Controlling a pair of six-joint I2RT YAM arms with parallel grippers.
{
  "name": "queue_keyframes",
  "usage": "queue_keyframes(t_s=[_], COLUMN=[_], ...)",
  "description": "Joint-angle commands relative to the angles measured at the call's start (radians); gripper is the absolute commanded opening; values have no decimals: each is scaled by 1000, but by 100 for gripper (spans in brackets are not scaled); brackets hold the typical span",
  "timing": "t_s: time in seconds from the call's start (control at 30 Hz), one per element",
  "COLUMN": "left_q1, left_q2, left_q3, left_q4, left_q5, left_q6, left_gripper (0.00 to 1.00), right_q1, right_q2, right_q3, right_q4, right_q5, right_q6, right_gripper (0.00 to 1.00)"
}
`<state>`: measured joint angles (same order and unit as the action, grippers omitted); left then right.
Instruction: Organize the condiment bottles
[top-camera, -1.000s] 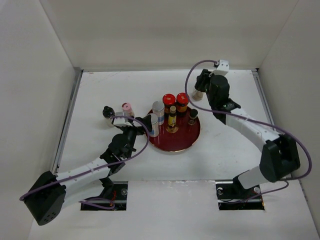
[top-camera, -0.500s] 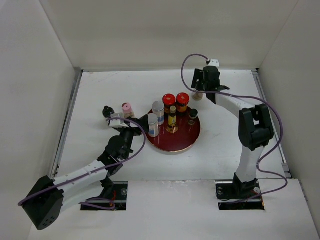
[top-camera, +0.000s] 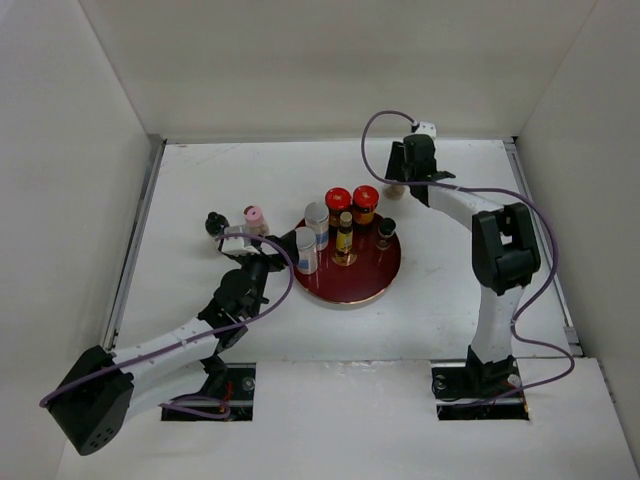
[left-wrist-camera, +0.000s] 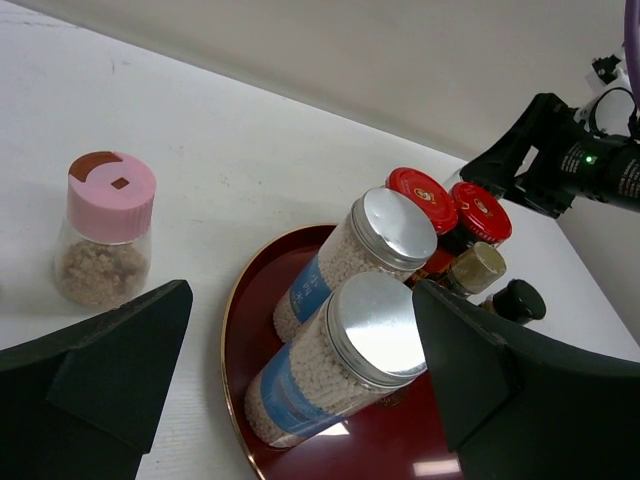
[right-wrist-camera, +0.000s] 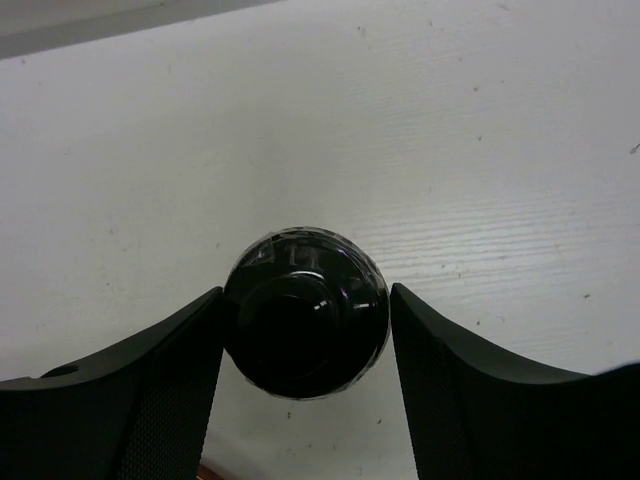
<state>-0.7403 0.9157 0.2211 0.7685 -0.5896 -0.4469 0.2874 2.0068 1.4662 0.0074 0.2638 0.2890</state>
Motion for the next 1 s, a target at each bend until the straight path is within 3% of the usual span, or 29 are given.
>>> queue_keyframes(t_s=[0.0, 0.2, 0.4, 0.67, 0.83, 0.97], left_q1=[5, 6, 6, 5, 6, 5], left_q2=[-2, -11, -38, -54, -67, -87], left_q3=[-3, -6, -8, -3, 6, 26], left_q4=[55, 55, 46, 43, 32, -15], left_q5=[10, 11, 11, 13, 2, -16], left_q6=[-15, -13, -10, -10, -3, 1], left_gripper=[96, 96, 96, 96, 96, 95], right_q1=[-4, 23, 95, 346, 532, 588], right_q2=[-37, -267, -622, -1061, -1117, -1042], right_q3=[19, -105, -341, -610, -733, -805], right_q4=[23, 115, 169, 62, 11, 61], right_q5=[8, 83, 155, 169, 173, 195], right_q6=[18, 4, 4, 59, 166, 214], right_gripper=[59, 54, 52, 52, 51, 51])
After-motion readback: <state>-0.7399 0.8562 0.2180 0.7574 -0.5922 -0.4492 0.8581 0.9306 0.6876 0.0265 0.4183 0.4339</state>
